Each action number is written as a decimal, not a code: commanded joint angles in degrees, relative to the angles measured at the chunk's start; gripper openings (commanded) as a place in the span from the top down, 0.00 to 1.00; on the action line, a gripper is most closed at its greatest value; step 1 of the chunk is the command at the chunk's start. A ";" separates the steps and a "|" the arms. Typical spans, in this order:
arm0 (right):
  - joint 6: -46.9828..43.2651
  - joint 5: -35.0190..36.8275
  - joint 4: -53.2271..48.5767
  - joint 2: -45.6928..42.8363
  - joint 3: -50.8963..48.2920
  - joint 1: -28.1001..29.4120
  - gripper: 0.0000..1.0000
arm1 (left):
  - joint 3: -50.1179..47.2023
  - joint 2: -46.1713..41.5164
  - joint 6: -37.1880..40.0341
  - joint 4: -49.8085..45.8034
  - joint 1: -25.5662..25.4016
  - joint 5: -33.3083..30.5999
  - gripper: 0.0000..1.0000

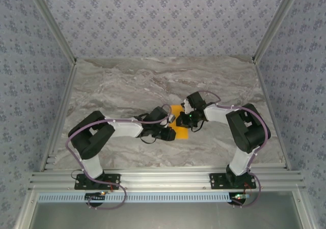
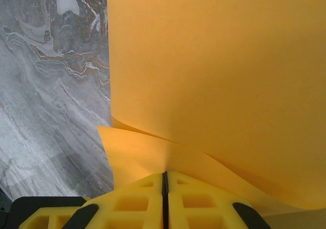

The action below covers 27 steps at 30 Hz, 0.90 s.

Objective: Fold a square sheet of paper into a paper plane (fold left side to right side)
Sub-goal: Fold the triangle a second time at the center of the table.

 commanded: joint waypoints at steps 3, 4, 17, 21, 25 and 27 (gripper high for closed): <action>-0.99 2.85 -5.16 0.41 0.15 0.28 0.89 | -4.50 -2.90 -1.88 -1.46 -0.79 -1.65 0.82; -1.00 2.87 -5.13 0.42 0.15 0.27 0.89 | -5.44 -3.70 -2.18 -1.11 -0.72 -1.81 0.83; -1.11 2.60 -5.14 0.30 0.33 0.41 0.89 | -4.41 -8.06 -3.96 3.67 0.80 0.75 0.83; -1.12 2.65 -5.34 0.12 0.35 0.40 0.89 | -3.30 -6.02 -3.99 4.61 1.63 1.22 0.83; -1.16 2.52 -5.34 -0.06 0.35 0.46 0.89 | -1.85 -3.95 -3.25 3.48 1.89 0.69 0.81; -1.15 2.43 -5.36 -0.11 0.37 0.46 0.89 | -1.08 -2.45 -2.87 3.17 1.92 1.00 0.82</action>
